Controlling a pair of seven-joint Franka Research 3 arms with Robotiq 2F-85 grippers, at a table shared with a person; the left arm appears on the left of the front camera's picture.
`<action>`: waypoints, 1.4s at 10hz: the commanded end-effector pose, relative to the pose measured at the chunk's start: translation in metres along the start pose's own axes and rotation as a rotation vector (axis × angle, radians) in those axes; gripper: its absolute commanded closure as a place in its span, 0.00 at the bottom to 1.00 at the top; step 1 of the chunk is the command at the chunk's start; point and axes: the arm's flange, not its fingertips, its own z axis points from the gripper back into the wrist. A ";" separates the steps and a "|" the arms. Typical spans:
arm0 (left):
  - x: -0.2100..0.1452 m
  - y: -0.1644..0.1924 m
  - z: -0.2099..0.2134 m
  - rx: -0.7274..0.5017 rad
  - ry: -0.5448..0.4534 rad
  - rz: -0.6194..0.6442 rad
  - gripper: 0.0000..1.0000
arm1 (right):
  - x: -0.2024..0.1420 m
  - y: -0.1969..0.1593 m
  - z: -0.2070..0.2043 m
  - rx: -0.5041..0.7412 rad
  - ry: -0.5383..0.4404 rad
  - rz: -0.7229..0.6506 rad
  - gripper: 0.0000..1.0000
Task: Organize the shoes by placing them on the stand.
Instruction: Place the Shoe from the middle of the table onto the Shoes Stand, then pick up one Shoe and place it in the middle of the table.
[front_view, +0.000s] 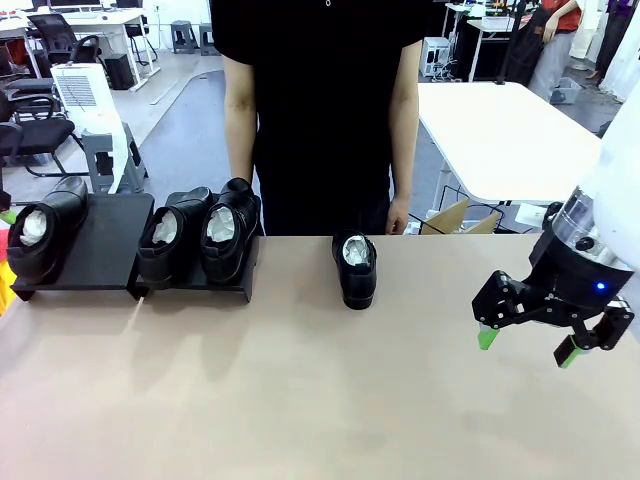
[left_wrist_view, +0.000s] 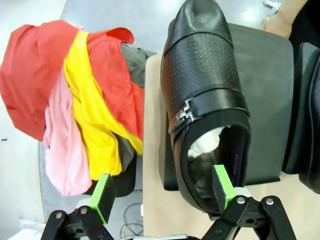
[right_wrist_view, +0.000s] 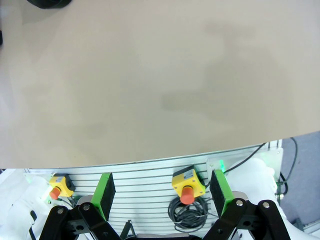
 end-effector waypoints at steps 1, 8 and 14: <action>0.003 0.001 -0.007 0.006 0.002 0.003 0.00 | 0.003 0.000 0.002 0.013 0.008 0.016 0.00; 0.003 0.001 -0.007 0.006 0.002 0.003 0.00 | 0.003 0.000 0.002 0.013 0.008 0.016 0.00; -0.033 -0.036 0.057 -0.020 -0.049 -0.074 0.00 | 0.003 0.000 0.002 0.013 0.008 0.016 0.00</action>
